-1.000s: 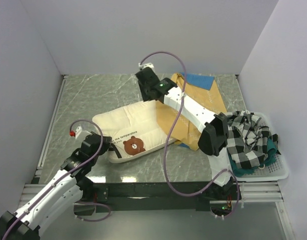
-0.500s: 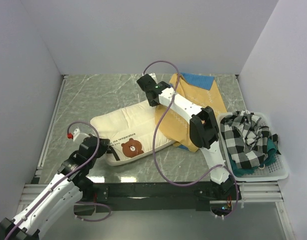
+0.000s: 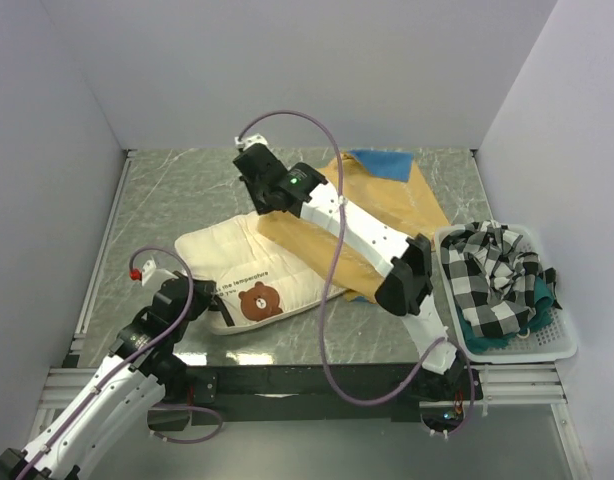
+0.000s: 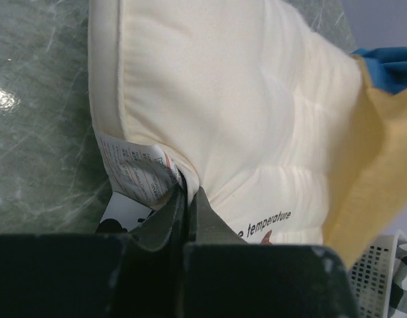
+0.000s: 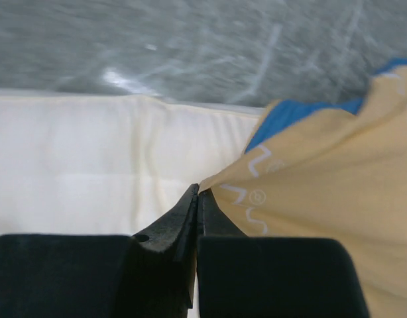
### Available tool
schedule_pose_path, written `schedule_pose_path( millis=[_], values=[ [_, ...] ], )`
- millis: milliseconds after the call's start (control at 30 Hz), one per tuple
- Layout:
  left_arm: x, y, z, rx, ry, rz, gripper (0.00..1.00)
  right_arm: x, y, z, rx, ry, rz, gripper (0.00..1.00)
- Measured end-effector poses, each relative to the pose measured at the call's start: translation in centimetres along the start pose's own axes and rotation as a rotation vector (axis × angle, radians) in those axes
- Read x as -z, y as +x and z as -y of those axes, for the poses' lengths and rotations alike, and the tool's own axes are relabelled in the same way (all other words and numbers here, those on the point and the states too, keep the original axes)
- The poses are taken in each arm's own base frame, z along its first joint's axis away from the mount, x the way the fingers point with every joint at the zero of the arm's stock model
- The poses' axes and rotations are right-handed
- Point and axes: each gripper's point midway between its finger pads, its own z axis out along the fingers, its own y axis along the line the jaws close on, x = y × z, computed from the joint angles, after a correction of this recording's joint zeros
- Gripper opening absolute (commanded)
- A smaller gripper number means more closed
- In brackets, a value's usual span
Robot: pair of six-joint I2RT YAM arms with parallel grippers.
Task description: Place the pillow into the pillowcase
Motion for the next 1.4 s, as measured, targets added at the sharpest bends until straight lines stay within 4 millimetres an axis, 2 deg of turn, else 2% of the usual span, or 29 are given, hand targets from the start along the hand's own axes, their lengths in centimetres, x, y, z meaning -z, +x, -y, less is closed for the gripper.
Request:
schedule_pose_path(
  millis=[67,167,233,267,300,367,400,433,467,567,667,767,833,900,967,1067,1100,1167,1200,1267,1400],
  values=[
    [0.0,0.1,-0.4,-0.008,-0.017,-0.002,0.01,3.2,-1.7,-2.8,0.006,-0.082,0.064,0.00],
    [0.1,-0.1,-0.6,-0.009,-0.024,0.008,0.01,6.7,-2.8,-4.9,0.006,-0.168,0.113,0.00],
    [0.4,-0.8,-0.2,-0.002,-0.016,0.028,0.01,7.7,-2.6,-4.9,0.002,-0.187,0.119,0.00],
    [0.7,-1.3,0.1,0.003,-0.012,0.042,0.01,7.5,-2.3,-4.6,-0.004,-0.185,0.114,0.05],
    [1.0,-2.0,0.7,0.011,-0.004,0.064,0.01,7.1,-1.9,-4.1,-0.011,-0.176,0.105,0.19],
    [2.0,-3.6,1.8,0.029,0.008,0.107,0.01,5.6,-0.7,-2.9,-0.028,-0.148,0.075,0.36],
    [2.5,-4.6,2.5,0.045,0.020,0.133,0.01,4.5,0.3,-2.0,-0.035,-0.130,0.048,0.52],
    [3.2,-5.7,3.4,0.071,0.033,0.161,0.01,3.6,1.1,-1.2,-0.043,-0.109,0.022,0.61],
    [3.7,-6.5,4.0,0.088,0.041,0.183,0.01,2.7,2.1,-0.2,-0.051,-0.089,-0.004,0.75],
    [4.4,-8.0,4.1,0.126,0.025,0.237,0.01,1.5,4.7,2.3,-0.071,-0.039,-0.056,0.89],
    [4.2,-7.8,2.9,0.138,-0.013,0.246,0.01,3.1,6.6,5.1,-0.110,0.001,-0.052,0.91],
    [3.9,-7.5,1.8,0.145,-0.042,0.254,0.01,7.7,7.7,7.4,-0.205,-0.005,0.046,0.94],
    [3.9,-7.5,1.4,0.146,-0.053,0.257,0.01,10.7,8.6,8.1,-0.268,-0.031,0.130,0.94],
    [3.8,-7.5,1.3,0.148,-0.056,0.260,0.01,12.9,10.7,8.2,-0.332,-0.065,0.217,0.94],
    [3.8,-7.5,1.3,0.146,-0.060,0.262,0.01,13.2,14.6,7.1,-0.362,-0.105,0.225,0.93],
    [3.6,-7.4,1.2,0.132,-0.070,0.262,0.01,12.0,20.9,5.6,-0.384,-0.137,0.196,0.93],
    [3.6,-7.4,1.1,0.122,-0.075,0.263,0.01,11.0,23.9,5.1,-0.380,-0.134,0.161,0.94],
    [3.5,-7.4,1.0,0.111,-0.083,0.263,0.01,9.9,28.6,4.9,-0.357,-0.114,0.100,0.95],
    [3.4,-7.4,1.0,0.108,-0.085,0.262,0.01,9.6,30.3,4.9,-0.350,-0.106,0.084,0.96],
    [3.4,-7.4,0.9,0.101,-0.087,0.263,0.01,9.4,32.2,4.8,-0.355,-0.102,0.079,0.98],
    [3.4,-7.4,1.0,0.093,-0.084,0.264,0.01,9.6,30.9,3.4,-0.431,-0.133,0.153,1.00]
  ],
)
